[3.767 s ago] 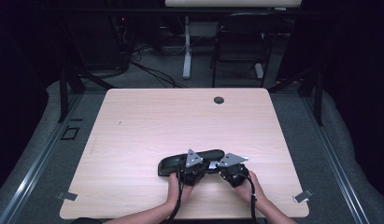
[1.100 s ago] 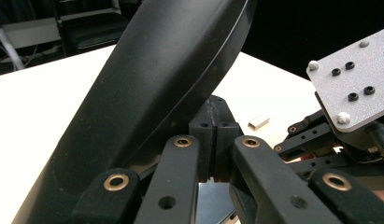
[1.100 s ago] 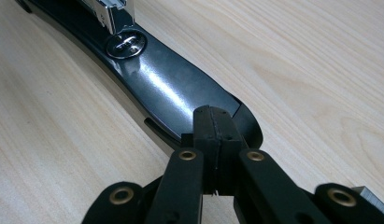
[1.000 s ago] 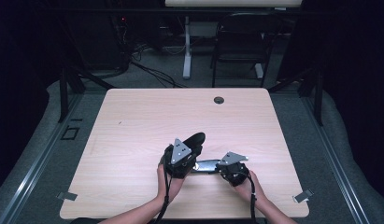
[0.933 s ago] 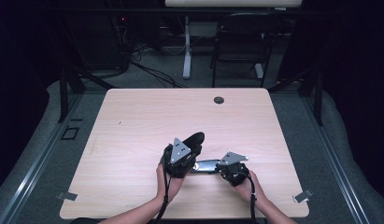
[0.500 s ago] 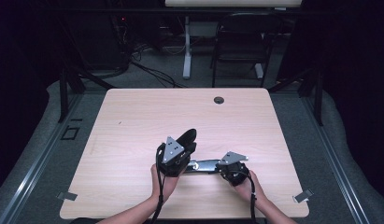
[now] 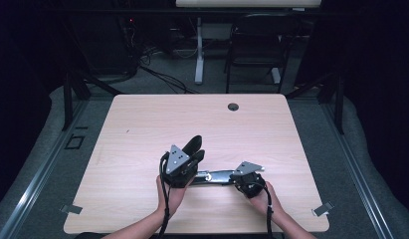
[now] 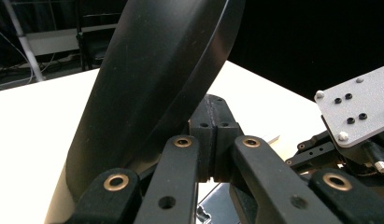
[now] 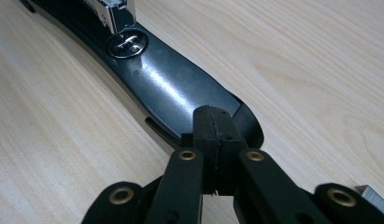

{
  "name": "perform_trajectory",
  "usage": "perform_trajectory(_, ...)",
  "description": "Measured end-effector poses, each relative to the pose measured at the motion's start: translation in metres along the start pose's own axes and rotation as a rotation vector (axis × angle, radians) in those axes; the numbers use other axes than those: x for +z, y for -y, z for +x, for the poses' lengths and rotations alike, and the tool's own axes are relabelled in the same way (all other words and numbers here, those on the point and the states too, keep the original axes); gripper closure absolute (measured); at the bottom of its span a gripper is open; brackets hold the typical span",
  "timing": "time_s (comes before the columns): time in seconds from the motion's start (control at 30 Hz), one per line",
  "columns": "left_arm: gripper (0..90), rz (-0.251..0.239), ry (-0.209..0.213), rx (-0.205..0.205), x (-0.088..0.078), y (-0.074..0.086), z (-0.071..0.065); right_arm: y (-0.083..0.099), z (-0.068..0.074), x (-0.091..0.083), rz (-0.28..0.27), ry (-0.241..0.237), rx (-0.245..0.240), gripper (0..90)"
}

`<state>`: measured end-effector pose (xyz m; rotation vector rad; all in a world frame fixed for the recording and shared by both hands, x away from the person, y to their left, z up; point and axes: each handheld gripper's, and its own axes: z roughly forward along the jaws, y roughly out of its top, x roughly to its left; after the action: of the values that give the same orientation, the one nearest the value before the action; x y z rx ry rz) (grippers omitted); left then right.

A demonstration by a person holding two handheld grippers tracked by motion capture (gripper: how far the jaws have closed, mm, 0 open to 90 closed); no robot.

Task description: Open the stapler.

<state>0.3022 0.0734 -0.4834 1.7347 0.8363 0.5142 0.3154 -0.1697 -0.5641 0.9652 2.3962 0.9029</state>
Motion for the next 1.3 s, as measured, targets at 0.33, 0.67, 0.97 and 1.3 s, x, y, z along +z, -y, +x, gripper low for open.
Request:
perform_trajectory(0.33,90.0,0.019,0.025,-0.008,-0.004,-0.004,0.008,0.000,0.000,0.000,-0.002,-0.001,-0.002,90.0)
perform_trajectory(0.67,90.0,0.017,0.024,-0.014,-0.008,-0.005,0.013,0.000,0.000,0.000,0.001,-0.004,-0.001,90.0)
perform_trajectory(0.97,90.0,0.000,-0.005,-0.014,-0.021,-0.006,0.023,0.000,0.000,0.000,0.002,-0.004,-0.001,90.0)
perform_trajectory(1.3,90.0,-0.008,-0.020,-0.013,-0.030,-0.006,0.030,0.000,0.001,0.000,0.000,0.000,-0.008,90.0)
